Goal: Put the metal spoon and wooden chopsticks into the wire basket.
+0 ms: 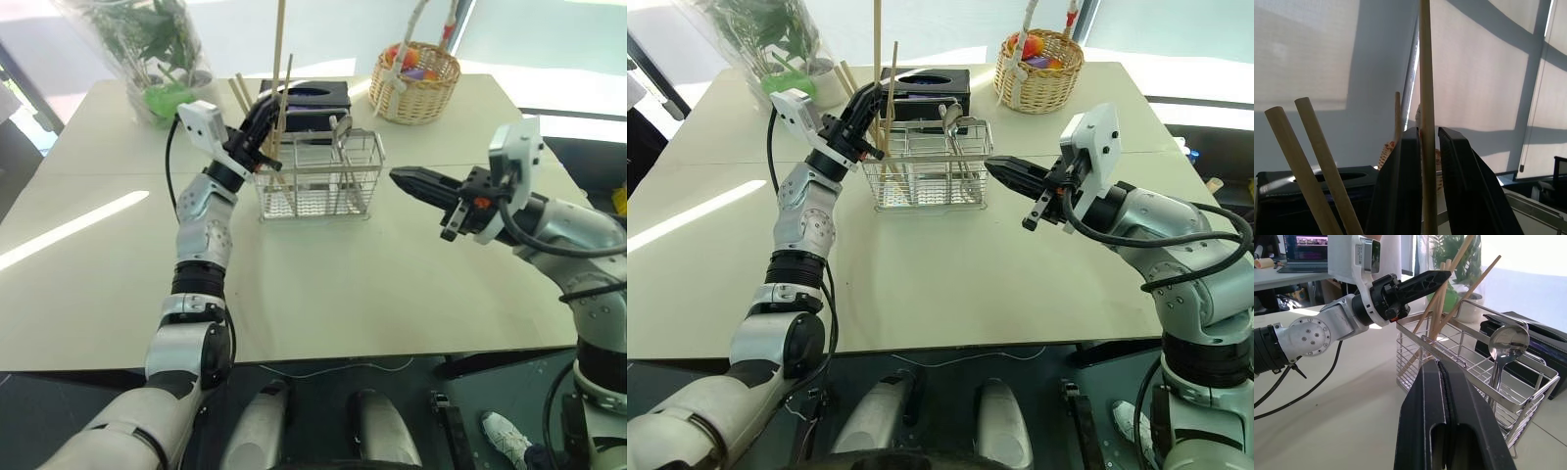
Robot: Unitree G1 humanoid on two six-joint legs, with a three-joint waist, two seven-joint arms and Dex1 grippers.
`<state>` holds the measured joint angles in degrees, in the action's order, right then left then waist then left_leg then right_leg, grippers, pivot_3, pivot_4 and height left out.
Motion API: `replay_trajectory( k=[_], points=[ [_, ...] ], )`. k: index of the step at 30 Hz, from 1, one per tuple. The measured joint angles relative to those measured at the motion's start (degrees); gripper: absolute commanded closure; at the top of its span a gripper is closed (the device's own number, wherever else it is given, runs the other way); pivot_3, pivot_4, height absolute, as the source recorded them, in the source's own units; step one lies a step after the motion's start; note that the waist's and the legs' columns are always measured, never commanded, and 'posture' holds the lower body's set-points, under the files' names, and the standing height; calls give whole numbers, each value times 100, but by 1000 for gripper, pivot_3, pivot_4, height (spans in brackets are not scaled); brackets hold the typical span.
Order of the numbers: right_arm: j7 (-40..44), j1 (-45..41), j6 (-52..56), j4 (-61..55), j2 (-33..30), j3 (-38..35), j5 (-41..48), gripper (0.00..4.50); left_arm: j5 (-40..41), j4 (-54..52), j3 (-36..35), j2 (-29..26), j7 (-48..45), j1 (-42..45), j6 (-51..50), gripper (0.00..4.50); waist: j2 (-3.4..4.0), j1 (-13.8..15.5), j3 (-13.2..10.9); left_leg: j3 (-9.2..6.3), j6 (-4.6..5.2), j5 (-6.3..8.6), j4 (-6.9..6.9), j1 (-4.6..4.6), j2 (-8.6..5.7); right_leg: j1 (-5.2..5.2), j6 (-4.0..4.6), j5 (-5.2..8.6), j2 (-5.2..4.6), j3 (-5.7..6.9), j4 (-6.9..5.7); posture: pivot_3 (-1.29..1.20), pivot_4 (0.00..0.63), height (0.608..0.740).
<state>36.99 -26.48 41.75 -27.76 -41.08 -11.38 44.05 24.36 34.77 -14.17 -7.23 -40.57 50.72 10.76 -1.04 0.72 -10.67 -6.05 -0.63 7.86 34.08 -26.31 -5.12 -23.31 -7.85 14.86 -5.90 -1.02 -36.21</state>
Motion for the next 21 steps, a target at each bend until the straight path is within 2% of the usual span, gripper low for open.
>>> replay_trajectory(
  k=[5,6,15,20,21],
  points=[
    [0,0,0,-2,0,0,0,4500,9,1,1,5,-23,0,-2,290,0,2,0,0,0,0,1,0,0,1,0,0,0,0,0,0,150,740],
    [0,0,0,-2,0,0,0,4500,11,1,0,6,-25,0,-2,32,0,2,0,0,0,0,1,0,0,1,0,0,0,0,0,0,150,740],
    [7,0,0,-1,0,20,-3,4500,303,-264,-143,-75,336,275,-301,32,0,-8,0,-2,0,0,2,0,0,0,-1,0,0,1,-1,0,150,740],
    [14,98,-13,2,-5,21,-16,4500,624,-1293,-384,-718,854,379,-1003,32,1,-51,0,-3,0,0,-1,2,3,-2,-1,0,4,0,-6,0,150,740],
    [15,149,-44,15,-2,21,-46,4500,630,-1482,-434,-884,906,319,-1125,554,2,-56,1,-3,0,0,-2,3,3,-2,-1,0,4,0,-7,0,150,740]
  ],
)
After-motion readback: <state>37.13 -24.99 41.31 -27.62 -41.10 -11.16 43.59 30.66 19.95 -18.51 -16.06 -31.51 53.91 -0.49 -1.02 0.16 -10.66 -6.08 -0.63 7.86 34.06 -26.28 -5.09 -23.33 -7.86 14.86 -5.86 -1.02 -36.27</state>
